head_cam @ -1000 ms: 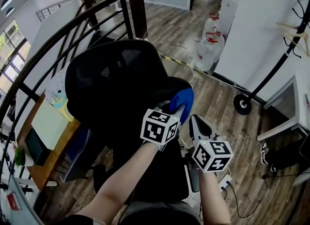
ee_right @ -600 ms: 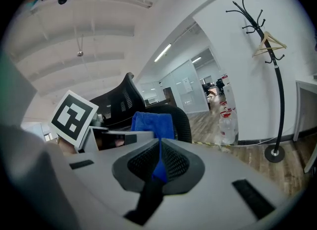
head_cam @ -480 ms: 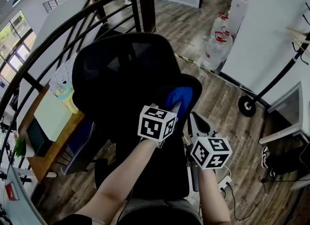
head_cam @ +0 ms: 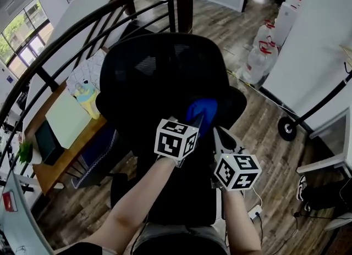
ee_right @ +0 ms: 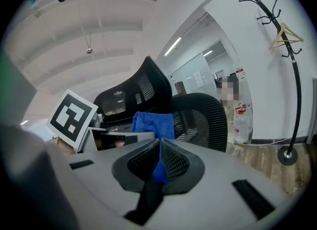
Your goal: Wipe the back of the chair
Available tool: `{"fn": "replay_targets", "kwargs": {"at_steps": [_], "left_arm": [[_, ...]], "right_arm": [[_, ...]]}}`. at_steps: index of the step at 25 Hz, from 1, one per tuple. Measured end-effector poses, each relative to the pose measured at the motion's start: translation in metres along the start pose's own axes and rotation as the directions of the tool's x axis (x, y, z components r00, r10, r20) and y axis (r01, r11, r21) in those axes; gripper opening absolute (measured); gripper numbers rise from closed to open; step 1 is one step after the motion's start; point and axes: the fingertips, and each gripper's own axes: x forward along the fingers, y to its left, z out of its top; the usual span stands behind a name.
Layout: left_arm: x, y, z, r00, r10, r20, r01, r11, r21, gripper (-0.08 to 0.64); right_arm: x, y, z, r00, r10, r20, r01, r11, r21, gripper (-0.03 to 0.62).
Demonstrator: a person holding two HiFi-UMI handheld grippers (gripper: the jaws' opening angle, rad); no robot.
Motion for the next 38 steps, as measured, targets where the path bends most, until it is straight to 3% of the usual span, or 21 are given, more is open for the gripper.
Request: {"fn": "replay_targets", "kwargs": {"at_steps": [9, 18, 29, 38], "left_arm": [[-0.035, 0.048, -0.01, 0.996, 0.088, 0.009, -0.087, 0.995, -0.047, 0.074], [-0.081, 0.104, -0.016, 0.979, 0.2, 0.038, -0.195, 0.974, -0.114, 0.074], [-0.144, 0.17, -0.022, 0.935, 0.351, 0.058, -0.337, 0.926, -0.168, 0.074], [-0.18, 0.204, -0.026, 0.9, 0.431, 0.064, -0.411, 0.888, -0.205, 0.074]], "right_arm": [[0.025, 0.04, -0.009, 0.996, 0.078, -0.046, -0.08, 0.996, -0.029, 0.031], [0.053, 0.088, -0.023, 0.981, 0.167, -0.095, -0.173, 0.983, -0.058, 0.031], [0.081, 0.15, -0.041, 0.95, 0.276, -0.142, -0.288, 0.955, -0.07, 0.031], [0.093, 0.184, -0.063, 0.923, 0.331, -0.196, -0.35, 0.934, -0.073, 0.031]]}}
